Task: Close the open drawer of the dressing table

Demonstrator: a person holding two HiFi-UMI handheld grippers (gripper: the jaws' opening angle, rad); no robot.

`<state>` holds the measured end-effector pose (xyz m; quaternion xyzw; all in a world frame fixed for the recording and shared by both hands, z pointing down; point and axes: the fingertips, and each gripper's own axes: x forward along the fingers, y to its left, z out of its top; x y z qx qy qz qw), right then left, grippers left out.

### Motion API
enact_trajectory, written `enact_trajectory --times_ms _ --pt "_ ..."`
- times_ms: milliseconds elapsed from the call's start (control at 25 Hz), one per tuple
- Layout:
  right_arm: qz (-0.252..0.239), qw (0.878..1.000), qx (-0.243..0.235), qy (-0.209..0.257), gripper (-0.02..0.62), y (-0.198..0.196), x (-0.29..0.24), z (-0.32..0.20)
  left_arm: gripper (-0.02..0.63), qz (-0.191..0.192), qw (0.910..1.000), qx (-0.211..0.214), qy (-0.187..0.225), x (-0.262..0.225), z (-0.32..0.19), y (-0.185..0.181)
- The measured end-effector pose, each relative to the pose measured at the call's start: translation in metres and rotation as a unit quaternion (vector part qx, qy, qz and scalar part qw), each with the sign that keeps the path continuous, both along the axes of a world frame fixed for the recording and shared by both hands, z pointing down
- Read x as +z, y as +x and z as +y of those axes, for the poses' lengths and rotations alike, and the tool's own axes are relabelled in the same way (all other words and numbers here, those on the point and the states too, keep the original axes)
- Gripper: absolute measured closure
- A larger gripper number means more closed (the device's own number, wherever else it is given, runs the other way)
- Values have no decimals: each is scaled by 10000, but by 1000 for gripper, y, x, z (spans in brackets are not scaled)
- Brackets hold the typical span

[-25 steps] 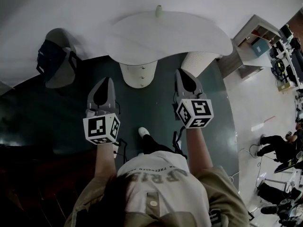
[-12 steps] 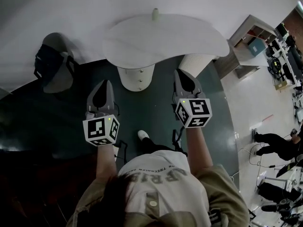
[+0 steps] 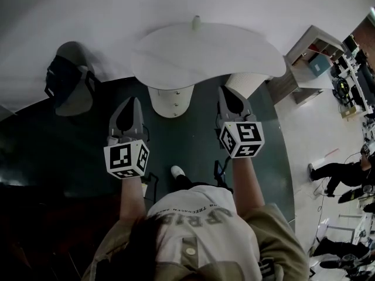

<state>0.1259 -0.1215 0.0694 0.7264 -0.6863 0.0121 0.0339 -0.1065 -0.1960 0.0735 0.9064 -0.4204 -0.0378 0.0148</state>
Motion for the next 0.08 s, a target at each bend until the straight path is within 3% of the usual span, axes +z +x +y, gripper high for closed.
enact_trajectory --times_ms 80 --pt "20 10000 -10 3 594 1 -2 -1 599 15 10000 12 10 -2 -1 2"
